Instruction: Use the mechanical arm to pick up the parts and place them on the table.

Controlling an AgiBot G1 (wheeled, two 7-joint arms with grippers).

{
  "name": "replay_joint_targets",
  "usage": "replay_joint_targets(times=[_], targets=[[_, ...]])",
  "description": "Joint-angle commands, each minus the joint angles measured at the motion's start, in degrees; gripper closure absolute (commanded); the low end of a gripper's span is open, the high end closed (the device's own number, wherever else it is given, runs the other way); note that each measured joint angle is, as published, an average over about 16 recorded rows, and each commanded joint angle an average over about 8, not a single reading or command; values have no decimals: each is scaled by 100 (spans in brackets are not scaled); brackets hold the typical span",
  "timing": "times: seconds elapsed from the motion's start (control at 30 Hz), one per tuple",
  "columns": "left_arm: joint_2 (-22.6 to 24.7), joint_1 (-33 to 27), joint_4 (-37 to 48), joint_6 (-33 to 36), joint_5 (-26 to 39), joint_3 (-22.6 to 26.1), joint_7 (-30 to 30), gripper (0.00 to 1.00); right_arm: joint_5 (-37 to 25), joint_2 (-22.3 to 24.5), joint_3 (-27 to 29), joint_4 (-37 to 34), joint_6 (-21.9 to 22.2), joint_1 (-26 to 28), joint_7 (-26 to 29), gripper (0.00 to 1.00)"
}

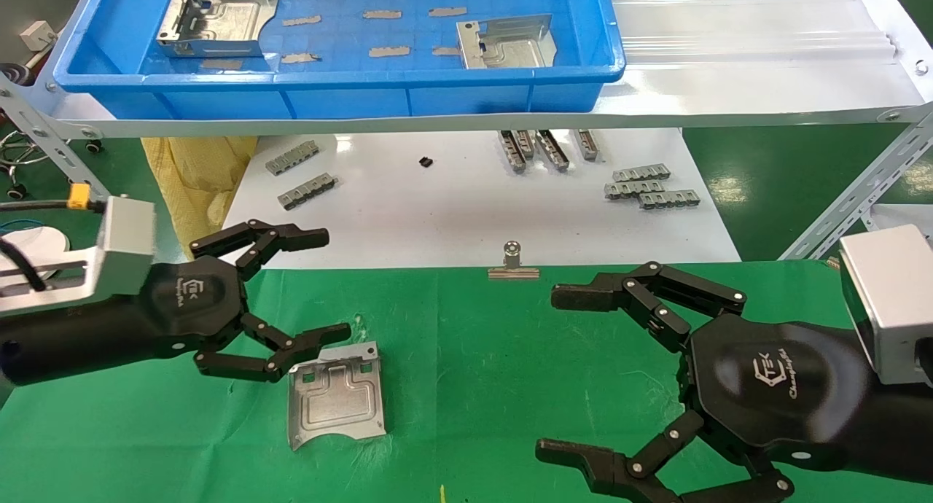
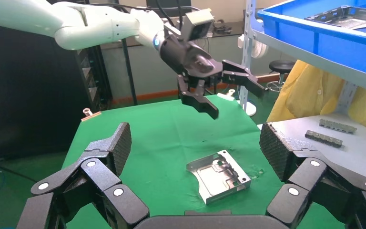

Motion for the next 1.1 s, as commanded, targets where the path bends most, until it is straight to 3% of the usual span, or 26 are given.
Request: replay_joint_targets(times=[0.03, 0.8, 1.1], targets=[[-75, 108, -246, -20, -78, -66, -158, 0, 0, 0, 0, 0, 0, 0, 0, 0], [-906, 1312, -2986, -240, -948, -796, -1911, 0, 1, 1, -1, 0, 1, 0, -1, 0], [-1037, 1504, -3420, -270, -1094, -913, -2119, 0, 2, 1, -1, -2, 2, -1, -1, 0]])
